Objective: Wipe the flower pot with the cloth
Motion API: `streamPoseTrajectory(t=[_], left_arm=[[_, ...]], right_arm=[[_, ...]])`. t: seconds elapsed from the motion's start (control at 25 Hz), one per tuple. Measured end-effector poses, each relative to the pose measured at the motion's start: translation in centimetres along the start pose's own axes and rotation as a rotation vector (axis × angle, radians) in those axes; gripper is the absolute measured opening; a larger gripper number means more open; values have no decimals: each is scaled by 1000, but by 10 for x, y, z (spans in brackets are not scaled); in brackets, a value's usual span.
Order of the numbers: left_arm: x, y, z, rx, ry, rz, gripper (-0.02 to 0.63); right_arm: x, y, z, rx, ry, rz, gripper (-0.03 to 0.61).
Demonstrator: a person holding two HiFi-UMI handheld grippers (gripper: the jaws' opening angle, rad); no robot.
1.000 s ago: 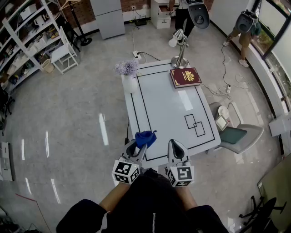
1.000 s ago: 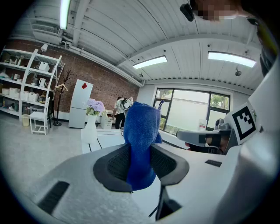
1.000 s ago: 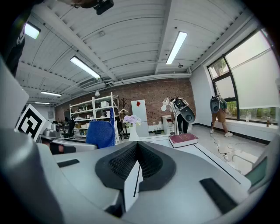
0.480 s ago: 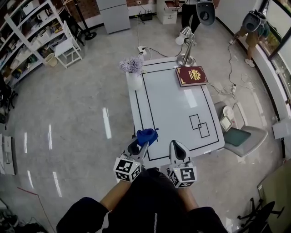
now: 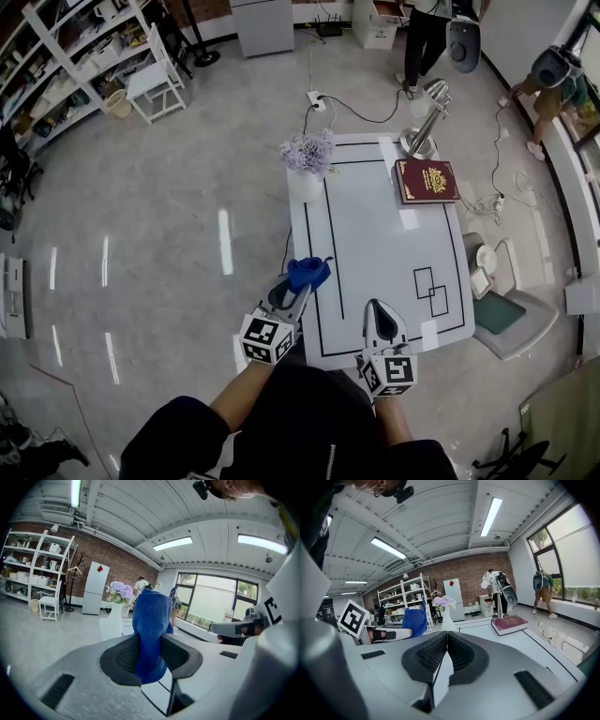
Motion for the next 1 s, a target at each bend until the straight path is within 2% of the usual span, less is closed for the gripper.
streamPoseTrajectory(t=[0.32, 0.6, 0.68, 0.8, 1.0], left_arm=[[52, 86, 5, -32, 27, 22, 123], [93, 155, 14, -16, 41, 32, 123], [101, 174, 15, -36, 41, 44, 123], [109, 207, 16, -66, 36, 83, 123], [122, 256, 37, -33, -12, 129, 123]], right_arm=[[57, 10, 24, -32, 43, -22, 9], [95, 15, 22, -34, 116, -58, 9], [103, 15, 21, -38, 134, -69, 9], [114, 14, 19, -39, 161, -85, 9], [128, 13, 14, -47, 197, -109, 9]])
Point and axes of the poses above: the fingertips, and each gripper's own axes: x forward along the fingers, y to its left, z out of its top, the point moved 5 cm from there along -x, backward along the fingers, and after that the axes turned 10 degrees about -z, right-handed, at the moved point
